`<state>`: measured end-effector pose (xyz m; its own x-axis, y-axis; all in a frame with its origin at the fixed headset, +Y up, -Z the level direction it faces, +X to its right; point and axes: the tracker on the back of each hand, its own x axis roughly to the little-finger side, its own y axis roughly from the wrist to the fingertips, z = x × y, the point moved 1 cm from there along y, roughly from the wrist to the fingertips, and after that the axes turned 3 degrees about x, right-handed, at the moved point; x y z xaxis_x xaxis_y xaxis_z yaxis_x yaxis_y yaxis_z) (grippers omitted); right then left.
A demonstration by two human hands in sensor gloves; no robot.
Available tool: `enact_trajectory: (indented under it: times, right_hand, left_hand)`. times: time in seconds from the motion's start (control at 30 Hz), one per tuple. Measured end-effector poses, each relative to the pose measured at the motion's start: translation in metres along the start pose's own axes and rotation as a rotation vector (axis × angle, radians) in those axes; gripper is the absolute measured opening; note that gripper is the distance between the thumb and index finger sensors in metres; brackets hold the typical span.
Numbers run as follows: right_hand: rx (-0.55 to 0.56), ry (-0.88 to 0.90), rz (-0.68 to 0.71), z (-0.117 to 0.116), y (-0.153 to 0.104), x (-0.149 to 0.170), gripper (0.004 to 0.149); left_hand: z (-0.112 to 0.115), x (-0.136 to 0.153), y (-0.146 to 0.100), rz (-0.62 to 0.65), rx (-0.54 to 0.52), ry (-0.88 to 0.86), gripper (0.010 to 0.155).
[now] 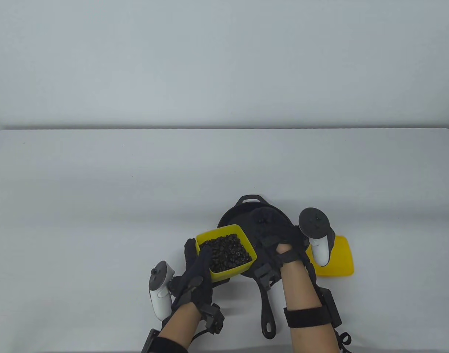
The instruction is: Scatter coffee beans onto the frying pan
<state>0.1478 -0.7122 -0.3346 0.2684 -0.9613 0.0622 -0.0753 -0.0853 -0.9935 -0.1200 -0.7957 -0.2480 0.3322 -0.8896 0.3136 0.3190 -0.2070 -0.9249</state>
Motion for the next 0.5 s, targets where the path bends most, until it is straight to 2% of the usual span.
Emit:
enact_trajectory:
  times: [0.13, 0.33, 0.4, 0.5]
  right_hand:
    - [0.038, -0.077, -0.113, 0.002, 0.006, 0.029, 0.036]
    - [0.040, -0.278, -0.275, -0.006, 0.011, 0.060, 0.037]
    - [0.028, -0.265, -0.286, -0.007, 0.011, 0.065, 0.038]
    - [0.067, -0.235, -0.291, -0.002, 0.009, 0.067, 0.040]
  left_hand:
    - [-0.006, -0.007, -0.002, 0.067, -0.059, 0.040, 0.082]
    - [-0.013, -0.009, -0.004, 0.078, -0.072, 0.017, 0.082]
    - [-0.014, -0.009, -0.004, 0.079, -0.076, 0.026, 0.082]
    - [-0.013, -0.009, -0.005, 0.076, -0.075, 0.022, 0.082]
